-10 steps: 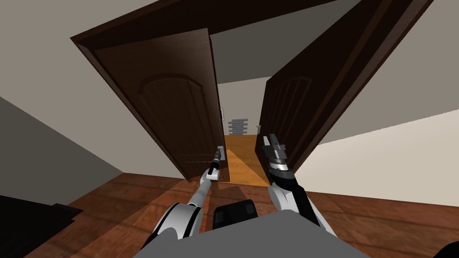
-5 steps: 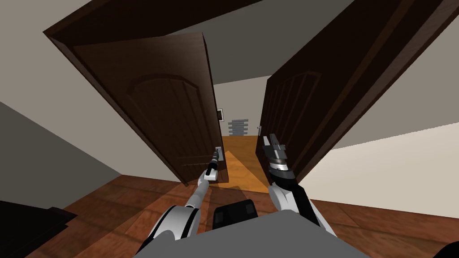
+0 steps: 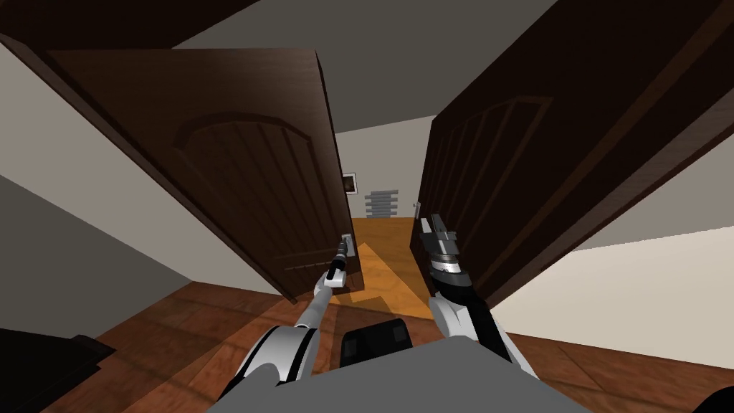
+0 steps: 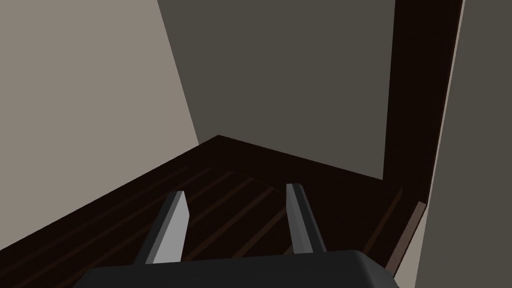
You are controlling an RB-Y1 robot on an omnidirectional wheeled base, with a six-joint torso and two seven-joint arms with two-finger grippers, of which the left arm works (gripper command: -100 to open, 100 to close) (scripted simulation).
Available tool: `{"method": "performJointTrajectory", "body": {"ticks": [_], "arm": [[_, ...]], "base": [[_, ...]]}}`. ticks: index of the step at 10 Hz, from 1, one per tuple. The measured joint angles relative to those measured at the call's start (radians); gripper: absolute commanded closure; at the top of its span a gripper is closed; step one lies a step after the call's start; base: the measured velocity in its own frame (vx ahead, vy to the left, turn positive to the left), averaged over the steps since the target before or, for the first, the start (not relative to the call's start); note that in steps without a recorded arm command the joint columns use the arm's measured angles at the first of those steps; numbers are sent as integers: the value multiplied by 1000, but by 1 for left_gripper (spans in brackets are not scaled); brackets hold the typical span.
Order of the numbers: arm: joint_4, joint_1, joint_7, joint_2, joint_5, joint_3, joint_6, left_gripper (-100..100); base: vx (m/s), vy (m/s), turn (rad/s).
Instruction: Push the door open
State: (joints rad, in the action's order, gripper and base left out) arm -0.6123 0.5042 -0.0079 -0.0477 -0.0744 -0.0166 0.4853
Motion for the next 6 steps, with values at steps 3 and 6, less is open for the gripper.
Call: {"method": "performJointTrajectory", "body": {"ticks": [3,6], "arm": [[-45,-42,-7,-19,-7,25,-20,100],[0,-13,-9,-37,-17,49,3,100]], "base": [[157,-118,87],[133,-86,83]]}}
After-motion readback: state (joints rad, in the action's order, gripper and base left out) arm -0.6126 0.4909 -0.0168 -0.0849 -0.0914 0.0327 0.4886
